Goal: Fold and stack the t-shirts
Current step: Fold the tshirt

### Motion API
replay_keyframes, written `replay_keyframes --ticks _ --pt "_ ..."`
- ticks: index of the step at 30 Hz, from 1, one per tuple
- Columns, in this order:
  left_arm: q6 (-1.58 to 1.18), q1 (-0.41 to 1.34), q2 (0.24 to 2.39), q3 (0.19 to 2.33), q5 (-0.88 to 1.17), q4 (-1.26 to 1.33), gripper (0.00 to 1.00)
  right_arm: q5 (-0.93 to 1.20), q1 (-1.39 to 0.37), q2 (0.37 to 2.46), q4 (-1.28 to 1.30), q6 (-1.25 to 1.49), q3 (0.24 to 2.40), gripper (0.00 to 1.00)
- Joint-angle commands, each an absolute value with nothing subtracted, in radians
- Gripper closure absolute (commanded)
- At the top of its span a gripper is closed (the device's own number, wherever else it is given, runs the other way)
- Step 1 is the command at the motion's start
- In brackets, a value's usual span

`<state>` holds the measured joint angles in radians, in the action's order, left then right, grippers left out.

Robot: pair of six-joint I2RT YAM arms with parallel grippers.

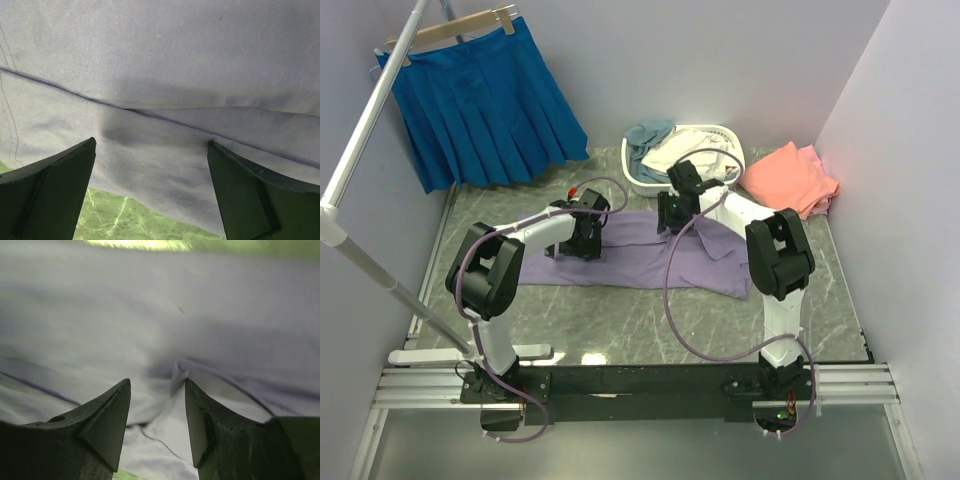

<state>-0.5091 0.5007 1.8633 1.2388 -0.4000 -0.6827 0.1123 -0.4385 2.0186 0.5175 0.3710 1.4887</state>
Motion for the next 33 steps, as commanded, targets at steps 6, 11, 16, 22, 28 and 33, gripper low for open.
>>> replay_keyframes --ticks 6,11,16,22,28,33 --pt "-0.515 0.517 1.933 1.212 -0.376 -0.704 0.0 0.006 -0.428 1.971 0.543 0.37 1.542 0.41" --pt "-0.512 0.52 1.928 1.213 -0.367 -0.698 0.01 -0.017 -0.373 1.791 0.54 0.403 1.334 0.38" --pt "-0.509 0.528 1.936 1.216 -0.359 -0.692 0.01 0.038 -0.368 1.714 0.499 0.423 1.172 0.38" --pt "-0.509 0.537 1.933 1.215 -0.359 -0.695 0.0 0.051 -0.364 1.75 0.433 0.448 1.106 0.38" --pt "-0.509 0.54 1.937 1.212 -0.367 -0.698 0.01 0.02 -0.356 1.801 0.436 0.442 1.146 0.38" --pt "-0.509 0.538 1.944 1.216 -0.371 -0.704 0.01 -0.107 -0.347 1.833 0.472 0.451 1.186 0.38"
